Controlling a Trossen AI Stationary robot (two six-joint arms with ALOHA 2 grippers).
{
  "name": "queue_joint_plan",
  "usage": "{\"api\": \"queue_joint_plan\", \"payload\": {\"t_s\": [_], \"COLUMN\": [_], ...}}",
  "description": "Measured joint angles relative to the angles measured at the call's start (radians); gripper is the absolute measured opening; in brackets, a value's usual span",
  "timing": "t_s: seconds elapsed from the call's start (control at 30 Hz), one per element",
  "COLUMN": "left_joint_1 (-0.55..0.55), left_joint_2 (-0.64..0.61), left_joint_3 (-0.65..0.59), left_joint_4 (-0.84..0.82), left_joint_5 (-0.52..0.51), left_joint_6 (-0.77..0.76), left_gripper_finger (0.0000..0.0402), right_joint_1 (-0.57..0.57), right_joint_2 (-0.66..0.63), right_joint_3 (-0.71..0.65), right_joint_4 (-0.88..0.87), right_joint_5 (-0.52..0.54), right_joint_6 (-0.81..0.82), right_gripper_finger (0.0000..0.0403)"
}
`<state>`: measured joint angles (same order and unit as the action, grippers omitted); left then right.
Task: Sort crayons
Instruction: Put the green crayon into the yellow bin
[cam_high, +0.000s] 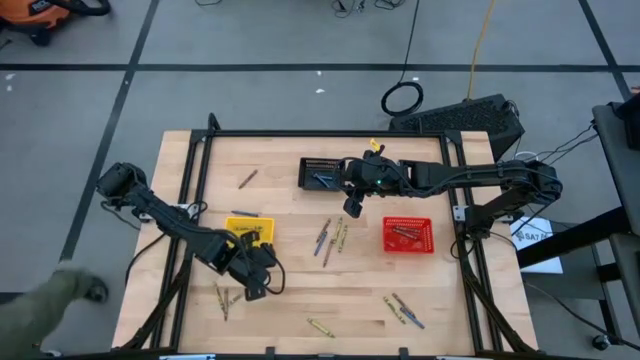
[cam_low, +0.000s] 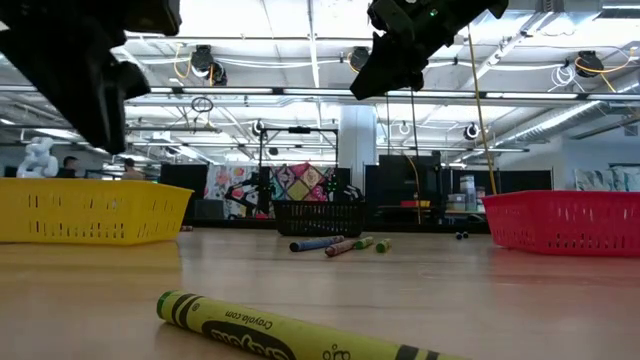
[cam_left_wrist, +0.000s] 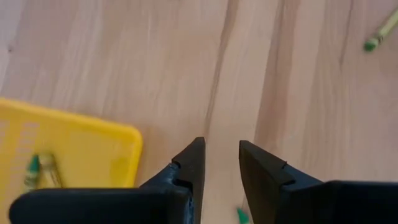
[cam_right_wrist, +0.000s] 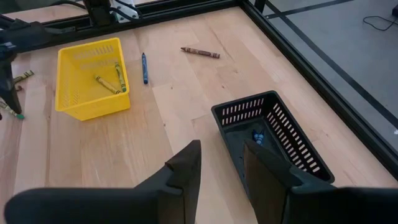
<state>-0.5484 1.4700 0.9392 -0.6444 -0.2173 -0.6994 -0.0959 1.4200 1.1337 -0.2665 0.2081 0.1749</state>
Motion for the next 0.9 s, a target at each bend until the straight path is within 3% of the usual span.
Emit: {"api": "queue_joint_plan", "payload": {"t_s": [0.3,0.9], "left_joint_1": [-0.001,0.0], "left_joint_2": [0.0,0.0], "left_joint_3": [0.0,0.0], "left_joint_4": [0.129,0.164], "left_joint_5": [0.0,-0.034], "left_joint_6": [0.008,0.007], "left_gripper_finger": [0.0096,0.0096], "right_joint_1": [0.0,0.0], "right_joint_2": [0.0,0.0], "right_joint_3": [0.0,0.0], "right_joint_4": [0.0,0.0], "right_joint_5": [0.0,-0.003], "right_joint_6": [0.0,0.0], "right_gripper_finger": [0.0105,0.0105]}}
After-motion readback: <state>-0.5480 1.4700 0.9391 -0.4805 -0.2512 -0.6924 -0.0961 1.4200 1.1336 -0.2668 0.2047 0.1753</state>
